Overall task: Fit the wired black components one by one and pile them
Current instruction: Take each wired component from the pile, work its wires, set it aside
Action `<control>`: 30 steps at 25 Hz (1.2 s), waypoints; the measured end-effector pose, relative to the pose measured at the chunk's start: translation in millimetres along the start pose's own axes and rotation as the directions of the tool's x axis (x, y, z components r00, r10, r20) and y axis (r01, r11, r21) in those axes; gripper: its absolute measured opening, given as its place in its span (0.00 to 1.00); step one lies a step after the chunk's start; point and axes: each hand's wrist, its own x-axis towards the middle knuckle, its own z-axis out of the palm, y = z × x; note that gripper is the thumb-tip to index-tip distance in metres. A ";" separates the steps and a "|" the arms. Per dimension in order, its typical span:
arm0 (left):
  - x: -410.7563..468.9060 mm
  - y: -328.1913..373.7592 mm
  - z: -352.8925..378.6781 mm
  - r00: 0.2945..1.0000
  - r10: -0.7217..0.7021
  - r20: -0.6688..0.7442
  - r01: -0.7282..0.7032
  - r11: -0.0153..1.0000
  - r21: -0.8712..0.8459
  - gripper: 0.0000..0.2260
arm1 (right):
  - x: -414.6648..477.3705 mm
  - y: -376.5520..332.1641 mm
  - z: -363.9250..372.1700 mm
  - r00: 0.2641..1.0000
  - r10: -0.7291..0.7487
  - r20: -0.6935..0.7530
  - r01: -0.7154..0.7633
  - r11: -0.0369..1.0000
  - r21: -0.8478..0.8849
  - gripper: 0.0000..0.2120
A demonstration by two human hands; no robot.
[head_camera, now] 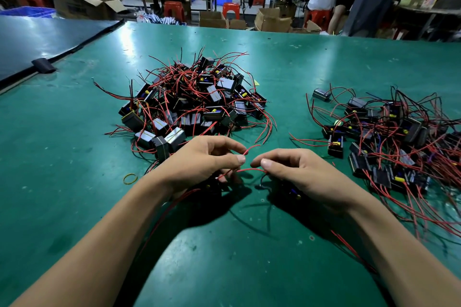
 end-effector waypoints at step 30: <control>-0.9 3.1 4.1 0.989 0.143 -0.030 -0.144 0.989 -0.040 0.05 | -3.3 -0.5 6.0 0.999 0.004 -0.035 0.001 0.990 0.138 0.16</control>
